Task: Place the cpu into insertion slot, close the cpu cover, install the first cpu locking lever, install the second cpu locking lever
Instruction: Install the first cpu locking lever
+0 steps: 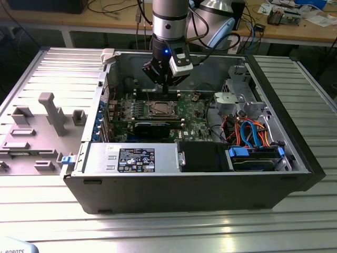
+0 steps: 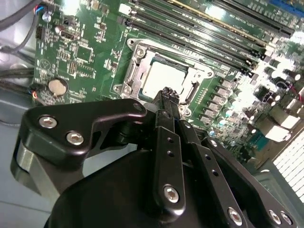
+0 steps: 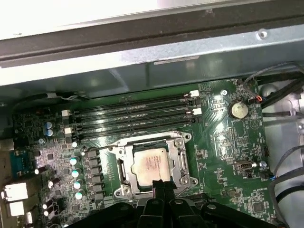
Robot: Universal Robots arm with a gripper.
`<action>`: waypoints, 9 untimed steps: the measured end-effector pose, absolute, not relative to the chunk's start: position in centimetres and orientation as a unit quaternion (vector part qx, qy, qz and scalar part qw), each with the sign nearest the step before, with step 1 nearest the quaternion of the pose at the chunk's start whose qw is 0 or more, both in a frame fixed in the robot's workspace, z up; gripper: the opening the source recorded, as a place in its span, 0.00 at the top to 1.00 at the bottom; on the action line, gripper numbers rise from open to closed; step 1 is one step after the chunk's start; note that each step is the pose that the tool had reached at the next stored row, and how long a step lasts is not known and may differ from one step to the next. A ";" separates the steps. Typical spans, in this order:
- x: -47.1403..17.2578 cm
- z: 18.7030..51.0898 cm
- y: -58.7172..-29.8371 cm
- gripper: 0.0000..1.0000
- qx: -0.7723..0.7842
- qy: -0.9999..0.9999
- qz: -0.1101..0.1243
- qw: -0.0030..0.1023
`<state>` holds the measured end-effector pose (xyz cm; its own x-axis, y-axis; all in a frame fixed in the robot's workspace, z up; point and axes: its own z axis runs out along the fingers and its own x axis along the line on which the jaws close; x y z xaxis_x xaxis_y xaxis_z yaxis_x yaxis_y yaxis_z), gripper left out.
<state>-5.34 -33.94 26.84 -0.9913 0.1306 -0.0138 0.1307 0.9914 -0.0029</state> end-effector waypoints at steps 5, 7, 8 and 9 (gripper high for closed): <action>-5.3 26.7 -33.9 0.89 -0.008 1.000 -0.001 0.007; -5.4 26.7 -33.9 0.89 -0.030 1.000 0.000 0.007; -5.5 26.6 -34.0 0.89 -0.032 0.999 0.001 0.007; -5.8 26.6 -34.0 0.89 -0.032 0.999 0.004 0.007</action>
